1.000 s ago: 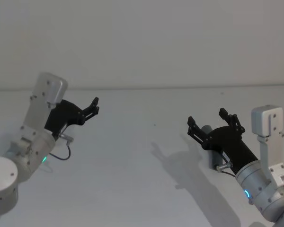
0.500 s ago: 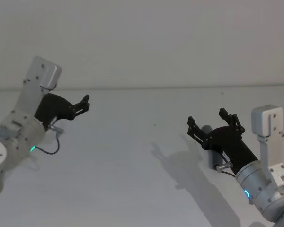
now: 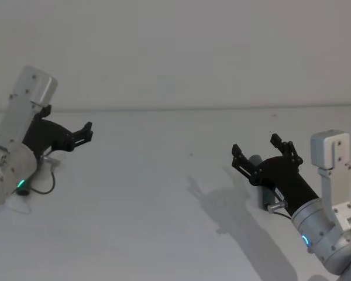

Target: Use both hands to pick up one end of the pipe from the table, align the ends, and insert them.

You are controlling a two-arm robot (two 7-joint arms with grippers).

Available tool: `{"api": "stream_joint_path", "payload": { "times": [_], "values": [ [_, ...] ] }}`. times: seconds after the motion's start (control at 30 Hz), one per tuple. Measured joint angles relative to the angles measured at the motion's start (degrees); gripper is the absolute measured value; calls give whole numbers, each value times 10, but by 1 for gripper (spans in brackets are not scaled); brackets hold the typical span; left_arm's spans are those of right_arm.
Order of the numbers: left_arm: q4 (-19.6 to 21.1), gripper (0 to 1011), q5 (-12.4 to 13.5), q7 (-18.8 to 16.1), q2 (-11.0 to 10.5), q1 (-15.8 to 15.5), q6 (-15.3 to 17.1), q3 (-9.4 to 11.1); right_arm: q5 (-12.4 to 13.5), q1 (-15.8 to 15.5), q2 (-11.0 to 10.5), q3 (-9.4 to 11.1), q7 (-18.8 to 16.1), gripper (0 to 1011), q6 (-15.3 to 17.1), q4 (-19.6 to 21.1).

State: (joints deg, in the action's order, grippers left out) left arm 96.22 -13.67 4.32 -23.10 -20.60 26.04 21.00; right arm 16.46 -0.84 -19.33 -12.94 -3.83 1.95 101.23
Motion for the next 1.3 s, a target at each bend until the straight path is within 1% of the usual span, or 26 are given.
{"api": "stream_joint_path", "payload": {
  "times": [0.23, 0.3, 0.47, 0.5, 0.7, 0.97, 1.3],
  "values": [
    [8, 1001, -7, -10, 2, 11, 27, -19, 0, 0, 0, 0, 0, 1002, 0, 0],
    [9, 1001, -8, -11, 2, 12, 29, -21, 0, 0, 0, 0, 0, 1002, 0, 0],
    [11, 1001, -15, -24, 10, 25, 43, -40, 0, 0, 0, 0, 0, 1002, 0, 0],
    [11, 1001, -15, -24, 10, 25, 43, -40, 0, 0, 0, 0, 0, 1002, 0, 0],
    [10, 1001, -22, -34, 17, 41, 48, -59, 0, 0, 0, 0, 0, 1002, 0, 0],
    [3, 1001, -27, -39, 22, 54, 49, -75, 0, 0, 0, 0, 0, 1002, 0, 0],
    [-17, 1001, -28, -36, 24, 60, 41, -86, 0, 0, 0, 0, 0, 1002, 0, 0]
  ]
}}
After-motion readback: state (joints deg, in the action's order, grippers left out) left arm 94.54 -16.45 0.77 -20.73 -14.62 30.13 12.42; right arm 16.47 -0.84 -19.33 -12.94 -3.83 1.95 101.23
